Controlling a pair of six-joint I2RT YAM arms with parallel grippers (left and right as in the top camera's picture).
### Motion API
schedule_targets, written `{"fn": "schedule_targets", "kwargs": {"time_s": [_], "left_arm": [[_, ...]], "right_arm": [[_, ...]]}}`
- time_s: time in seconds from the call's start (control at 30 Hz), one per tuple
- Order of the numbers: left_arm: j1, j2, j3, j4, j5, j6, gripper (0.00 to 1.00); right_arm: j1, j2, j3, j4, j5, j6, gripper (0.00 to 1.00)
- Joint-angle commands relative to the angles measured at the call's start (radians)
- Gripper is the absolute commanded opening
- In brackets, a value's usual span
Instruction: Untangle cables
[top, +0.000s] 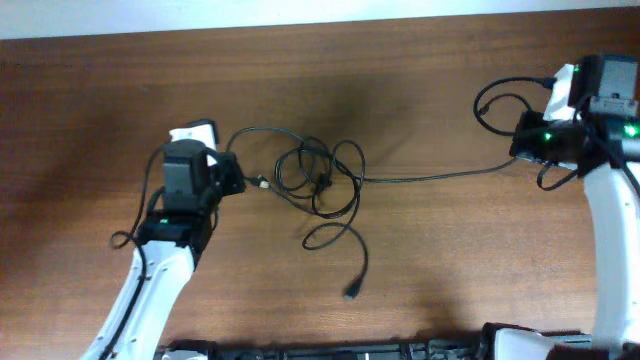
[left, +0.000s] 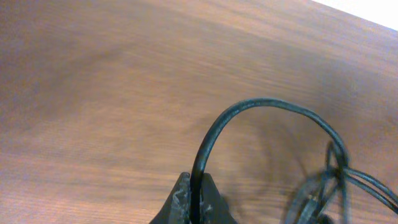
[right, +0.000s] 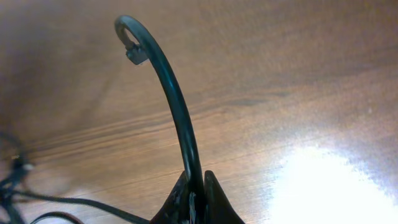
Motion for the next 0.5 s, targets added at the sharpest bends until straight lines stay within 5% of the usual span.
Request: {"fn": "schedule_targets", "kwargs": {"time_s": [0.0, 0.1, 0.27, 0.4, 0.47], "left_arm": [[0.081, -0.037, 0.002, -0.032, -0.083, -0.099, 0.0], [0.14, -0.037, 0.002, -0.039, -0.077, -0.132, 0.0], [0.121, -0.035, 0.002, -0.041, 0.258, -0.142, 0.01], [-0.012, -0.021, 0.001, -0.093, 0.271, -0.135, 0.25], [-0.079, 0.018, 0.001, -0.122, 0.178, -0.136, 0.36]], "right_arm": [[-0.01, 0.085, 0.016, -0.012, 0.072, 0.029, 0.04], [-0.009, 0.131, 0.016, -0.012, -0.006, 0.029, 0.04], [0.072, 0.188, 0.014, -0.034, -0.244, 0.021, 0.11], [0.224, 0.193, 0.013, -0.027, -0.24, 0.02, 0.47], [0.302, 0.197, 0.012, -0.002, -0.234, -0.021, 0.49]]}}
